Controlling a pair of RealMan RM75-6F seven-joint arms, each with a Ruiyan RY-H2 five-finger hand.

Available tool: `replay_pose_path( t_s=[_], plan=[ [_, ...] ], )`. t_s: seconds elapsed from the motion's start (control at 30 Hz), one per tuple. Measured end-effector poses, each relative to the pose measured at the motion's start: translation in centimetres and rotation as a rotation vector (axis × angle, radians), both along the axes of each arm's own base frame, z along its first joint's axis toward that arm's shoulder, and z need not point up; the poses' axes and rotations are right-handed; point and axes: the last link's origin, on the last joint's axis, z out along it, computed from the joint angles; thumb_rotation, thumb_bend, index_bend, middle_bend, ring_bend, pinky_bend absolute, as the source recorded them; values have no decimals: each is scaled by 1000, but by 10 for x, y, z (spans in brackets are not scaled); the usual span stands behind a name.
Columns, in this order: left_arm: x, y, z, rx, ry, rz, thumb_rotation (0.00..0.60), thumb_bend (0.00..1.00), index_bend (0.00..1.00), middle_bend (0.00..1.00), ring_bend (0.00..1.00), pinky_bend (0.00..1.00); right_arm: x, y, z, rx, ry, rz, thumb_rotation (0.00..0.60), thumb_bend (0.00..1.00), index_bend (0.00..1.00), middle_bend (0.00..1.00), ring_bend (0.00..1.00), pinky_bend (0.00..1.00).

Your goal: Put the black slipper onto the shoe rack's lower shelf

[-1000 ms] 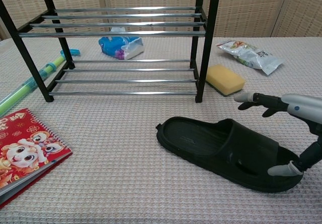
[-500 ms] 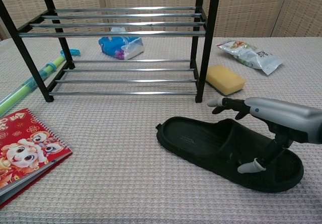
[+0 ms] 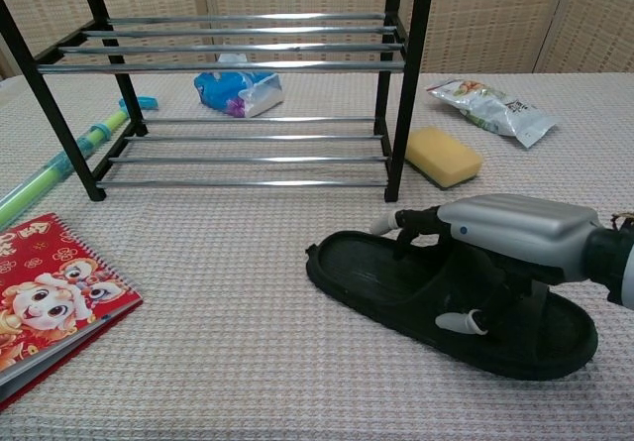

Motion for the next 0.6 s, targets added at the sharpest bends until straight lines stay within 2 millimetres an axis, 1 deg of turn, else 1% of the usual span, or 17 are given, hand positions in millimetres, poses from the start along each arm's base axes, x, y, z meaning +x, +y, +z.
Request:
replay_pose_path(
  t_s=[0.07,0.27,0.37,0.47,0.6],
  plan=[
    [-1,0,0,2,0,3,600,150,331,178,95,256,2,-1,0,3,9,33,600,436,152,294,240,394],
    [0,0,1,0,-5,7,600,150,331,178,95,257,15,-4,1,32,0,150,600,443,154,303,244,401],
    [0,1,1,0,-1,6,600,150,331,178,95,257,24,-7,1,49,-13,239,600,443,155,303,244,403],
    [0,2,2,6,4,10,600,150,331,178,95,256,34,-12,0,71,-25,340,600,404,156,303,245,410],
    [1,2,5,12,9,10,600,150,331,178,95,257,47,-25,-4,101,-39,447,600,340,155,297,243,405]
  ],
)
